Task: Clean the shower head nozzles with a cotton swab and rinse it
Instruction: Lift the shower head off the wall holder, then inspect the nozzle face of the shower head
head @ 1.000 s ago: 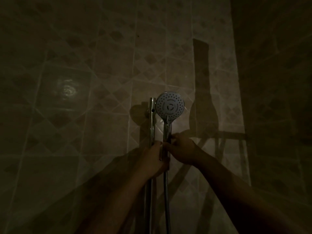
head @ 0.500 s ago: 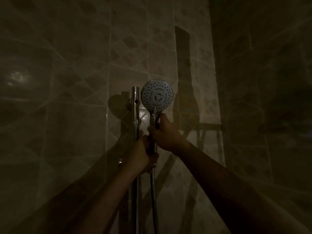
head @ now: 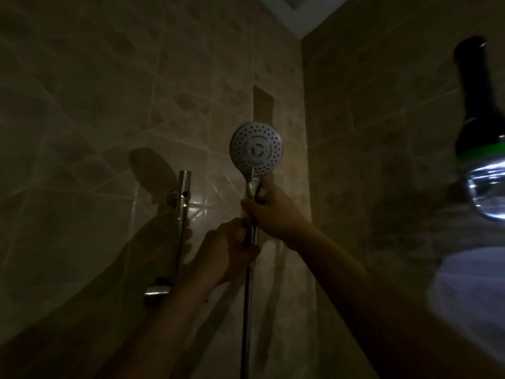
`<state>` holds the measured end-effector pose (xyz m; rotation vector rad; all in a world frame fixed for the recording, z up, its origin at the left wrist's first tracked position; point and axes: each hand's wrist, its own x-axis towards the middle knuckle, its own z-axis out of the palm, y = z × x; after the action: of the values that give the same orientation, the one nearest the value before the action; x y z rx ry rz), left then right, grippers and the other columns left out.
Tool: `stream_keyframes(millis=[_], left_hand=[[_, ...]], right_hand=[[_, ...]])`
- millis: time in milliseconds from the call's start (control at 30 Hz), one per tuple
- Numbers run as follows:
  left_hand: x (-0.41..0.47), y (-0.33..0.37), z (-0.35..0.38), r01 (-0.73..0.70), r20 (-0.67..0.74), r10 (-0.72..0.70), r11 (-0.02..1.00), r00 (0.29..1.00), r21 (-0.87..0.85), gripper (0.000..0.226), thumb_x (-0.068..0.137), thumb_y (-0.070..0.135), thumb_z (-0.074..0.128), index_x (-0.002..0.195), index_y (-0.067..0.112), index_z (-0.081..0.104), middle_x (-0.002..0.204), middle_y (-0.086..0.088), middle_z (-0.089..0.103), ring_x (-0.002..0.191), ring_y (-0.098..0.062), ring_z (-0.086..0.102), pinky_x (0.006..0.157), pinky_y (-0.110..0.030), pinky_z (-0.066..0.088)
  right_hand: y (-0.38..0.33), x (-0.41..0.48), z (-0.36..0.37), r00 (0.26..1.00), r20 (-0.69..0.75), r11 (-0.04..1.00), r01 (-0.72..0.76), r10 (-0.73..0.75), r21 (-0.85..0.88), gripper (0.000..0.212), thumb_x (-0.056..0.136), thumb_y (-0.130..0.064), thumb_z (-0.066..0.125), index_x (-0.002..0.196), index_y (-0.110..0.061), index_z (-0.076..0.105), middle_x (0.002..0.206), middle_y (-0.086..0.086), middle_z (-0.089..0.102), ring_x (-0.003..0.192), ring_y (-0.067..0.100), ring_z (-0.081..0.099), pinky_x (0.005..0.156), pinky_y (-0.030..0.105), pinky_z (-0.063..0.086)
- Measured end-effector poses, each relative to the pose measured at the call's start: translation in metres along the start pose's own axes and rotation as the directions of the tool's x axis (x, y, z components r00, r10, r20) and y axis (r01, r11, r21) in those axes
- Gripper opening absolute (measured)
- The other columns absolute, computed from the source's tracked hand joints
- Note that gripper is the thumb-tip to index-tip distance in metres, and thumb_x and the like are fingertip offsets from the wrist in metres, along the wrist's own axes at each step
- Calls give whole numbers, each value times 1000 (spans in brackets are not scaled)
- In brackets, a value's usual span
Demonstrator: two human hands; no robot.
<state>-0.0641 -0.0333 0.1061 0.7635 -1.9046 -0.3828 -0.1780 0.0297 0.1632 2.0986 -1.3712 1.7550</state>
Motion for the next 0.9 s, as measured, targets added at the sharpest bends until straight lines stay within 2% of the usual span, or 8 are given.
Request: stream_keyframes(millis=[67, 167, 333, 467, 533, 667, 767, 900], left_hand=[[-9, 18, 17, 28, 78, -20, 993, 997, -113, 55, 81, 24, 77, 131, 27, 53, 99, -5, 74, 82, -17, 69, 75, -33, 59], [-35, 44, 46, 21, 197, 26, 972, 980, -233, 46, 80, 24, 79, 121, 23, 58, 87, -12, 74, 47, -5, 57, 39, -16, 43], [-87, 73, 110, 121, 415, 66, 905, 907, -409, 23, 85, 43, 68, 96, 24, 74, 90, 2, 78, 74, -14, 69, 65, -29, 52], [-142, 100, 180, 344, 551, 99, 686, 829, -641, 49, 70, 56, 64, 95, 15, 73, 85, -12, 77, 74, -23, 72, 69, -34, 55], [-162, 107, 222, 491, 662, 134, 568, 737, -661, 48, 64, 62, 70, 83, 19, 75, 74, -11, 74, 64, -22, 69, 66, -35, 54], [-201, 124, 299, 715, 846, 320, 452, 427, -532, 47, 69, 63, 73, 73, 16, 74, 69, -2, 69, 66, -19, 67, 72, -37, 49], [-249, 142, 333, 736, 854, 257, 433, 452, -520, 52, 69, 64, 67, 74, 12, 69, 65, -8, 66, 53, -22, 62, 50, -29, 51], [-305, 151, 373, 719, 861, 143, 493, 488, -489, 48, 74, 63, 56, 68, 15, 59, 51, -2, 59, 40, -15, 54, 40, -24, 44]], right_hand=[[4, -14, -27, 999, 39, 999, -37, 37, -9, 53, 89, -25, 66, 136, -27, 44, 113, 13, 67, 95, 29, 71, 84, 49, 60], [13, -44, -68, 994, 51, 995, -94, 96, -37, 41, 91, -27, 68, 128, -21, 54, 96, 14, 72, 85, 29, 74, 81, 52, 61], [35, -109, -128, 990, -20, 990, -138, 138, -21, 28, 89, -38, 68, 112, -21, 65, 93, 16, 71, 84, 33, 71, 79, 56, 60], [52, -172, -180, 987, -41, 985, -152, 155, 77, 21, 95, -26, 63, 110, -12, 67, 99, 13, 73, 93, 31, 71, 83, 46, 60], [59, -207, -205, 983, -57, 978, -168, 176, 121, 20, 97, -19, 62, 109, -5, 68, 95, 8, 72, 89, 24, 69, 80, 38, 57], [75, -271, -244, 953, -82, 954, -281, 290, 109, 22, 98, -19, 57, 108, -3, 68, 88, -4, 72, 85, 12, 69, 77, 29, 56], [98, -318, -265, 905, -151, 917, -391, 398, 75, 30, 97, -32, 60, 99, -3, 68, 83, 2, 66, 81, 22, 63, 82, 50, 57], [136, -383, -283, 783, -288, 834, -528, 552, 163, 26, 89, -36, 70, 94, -11, 73, 79, 1, 68, 81, 20, 66, 79, 40, 55]])
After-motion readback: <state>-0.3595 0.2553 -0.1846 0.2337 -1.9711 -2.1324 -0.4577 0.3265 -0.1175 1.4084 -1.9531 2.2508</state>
